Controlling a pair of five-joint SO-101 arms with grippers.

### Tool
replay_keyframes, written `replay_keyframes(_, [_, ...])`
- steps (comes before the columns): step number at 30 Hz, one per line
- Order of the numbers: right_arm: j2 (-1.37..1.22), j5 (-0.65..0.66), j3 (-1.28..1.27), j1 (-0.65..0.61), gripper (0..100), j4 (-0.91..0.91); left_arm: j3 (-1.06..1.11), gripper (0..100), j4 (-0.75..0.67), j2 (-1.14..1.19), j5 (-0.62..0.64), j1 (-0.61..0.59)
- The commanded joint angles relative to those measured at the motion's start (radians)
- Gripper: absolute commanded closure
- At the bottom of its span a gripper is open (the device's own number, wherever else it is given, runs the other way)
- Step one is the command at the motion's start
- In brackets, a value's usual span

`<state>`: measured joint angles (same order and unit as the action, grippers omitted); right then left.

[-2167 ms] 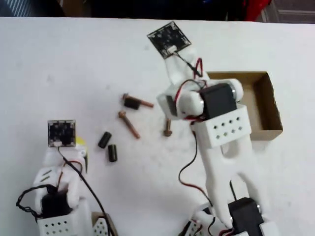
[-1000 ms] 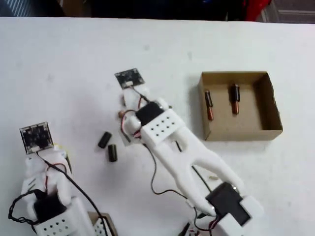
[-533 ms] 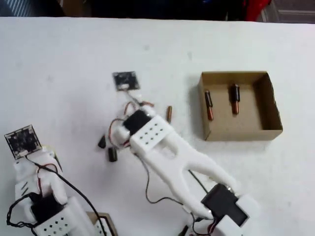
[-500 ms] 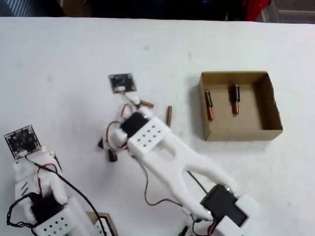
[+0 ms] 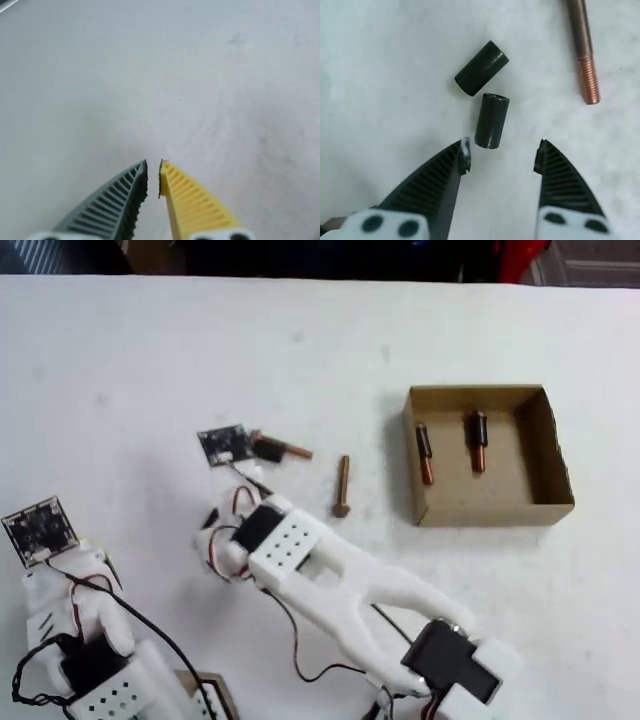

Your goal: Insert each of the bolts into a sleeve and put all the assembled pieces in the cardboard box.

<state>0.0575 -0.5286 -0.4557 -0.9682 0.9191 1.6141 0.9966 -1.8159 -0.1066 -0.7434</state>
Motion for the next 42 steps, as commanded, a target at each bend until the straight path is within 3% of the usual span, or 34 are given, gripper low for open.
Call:
replay_keyframes(1, [0.005, -0.012, -0.015, -0.008, 80.7, -0.051, -0.005, 92, -0.034, -0.008, -0.003, -0.008])
replay_keyframes(8, [0.005, -0.018, -0.126, -0.007, 80.7, -0.219, -0.005, 92, -0.034, -0.008, -0.003, -0.008])
replay_keyframes(14, [0.005, -0.132, -0.186, 0.010, 80.8, -0.298, -0.003, 92, -0.032, -0.008, -0.003, -0.008])
replay_keyframes(29, [-0.151, -0.137, -0.133, 0.010, 80.9, -0.323, -0.003, 92, -0.031, -0.008, -0.003, -0.008])
replay_keyframes(36, [-0.151, -0.130, -0.112, 0.061, 98.5, -0.326, -0.003, 92, -0.029, -0.008, -0.003, -0.008])
replay_keyframes(42, [-0.159, -0.130, -0.110, 0.094, 95.7, -0.320, -0.003, 92, -0.028, -0.008, -0.003, -0.005])
